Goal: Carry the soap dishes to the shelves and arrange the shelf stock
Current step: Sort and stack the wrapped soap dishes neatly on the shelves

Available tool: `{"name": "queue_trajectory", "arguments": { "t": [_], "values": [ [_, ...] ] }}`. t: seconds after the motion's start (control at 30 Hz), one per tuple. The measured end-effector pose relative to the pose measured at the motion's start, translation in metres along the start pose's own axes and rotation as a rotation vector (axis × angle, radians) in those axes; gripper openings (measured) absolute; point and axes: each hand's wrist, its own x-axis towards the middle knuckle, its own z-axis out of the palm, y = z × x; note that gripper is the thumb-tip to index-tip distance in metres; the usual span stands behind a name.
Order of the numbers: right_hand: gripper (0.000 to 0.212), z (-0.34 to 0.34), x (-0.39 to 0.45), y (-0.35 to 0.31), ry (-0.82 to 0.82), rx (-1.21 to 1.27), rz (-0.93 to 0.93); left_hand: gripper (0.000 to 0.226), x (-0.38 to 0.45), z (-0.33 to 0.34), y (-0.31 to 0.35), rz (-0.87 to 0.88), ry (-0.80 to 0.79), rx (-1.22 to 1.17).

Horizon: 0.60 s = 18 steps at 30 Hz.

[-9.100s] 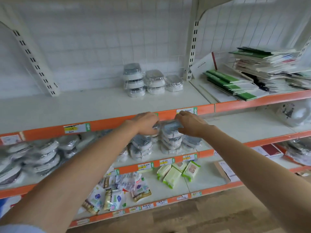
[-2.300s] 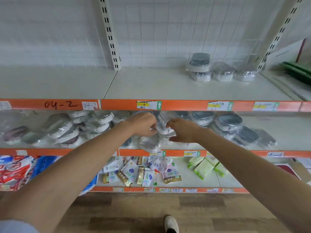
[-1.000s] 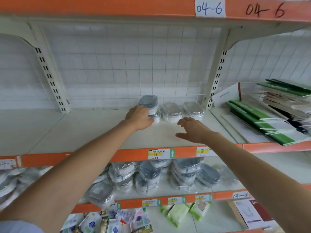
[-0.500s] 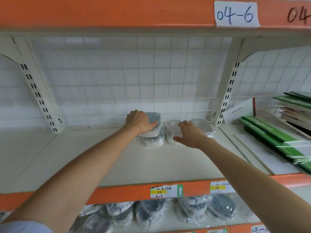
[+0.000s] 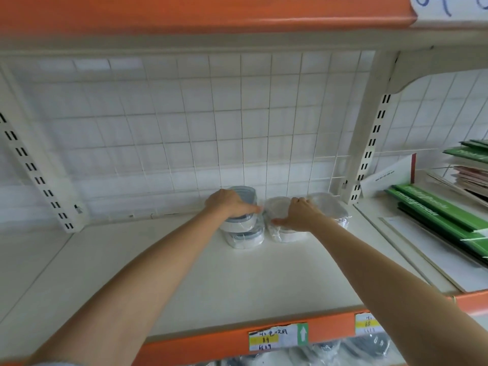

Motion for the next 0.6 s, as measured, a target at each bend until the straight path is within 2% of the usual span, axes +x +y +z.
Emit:
{"name": "queue_trajectory", "arguments": {
  "t": [0.13,0.3,0.6],
  "values": [
    [0.121,0.011,0.001,-0.005,-0.043,0.064,0.095,0.084,-0.004,0.0,0.001,0.015,0.015,0.001],
    [0.109,0.013,-0.008,-0.003,-0.054,0.054,0.084,0.066,-0.011,-0.003,0.001,0.054,0.097,0.005],
    [0.107,0.019,-0.05,0.015,-0.081,0.051,-0.01,0.089,-0.056,-0.002,0.01,0.118,0.272,0.153]
  ]
}}
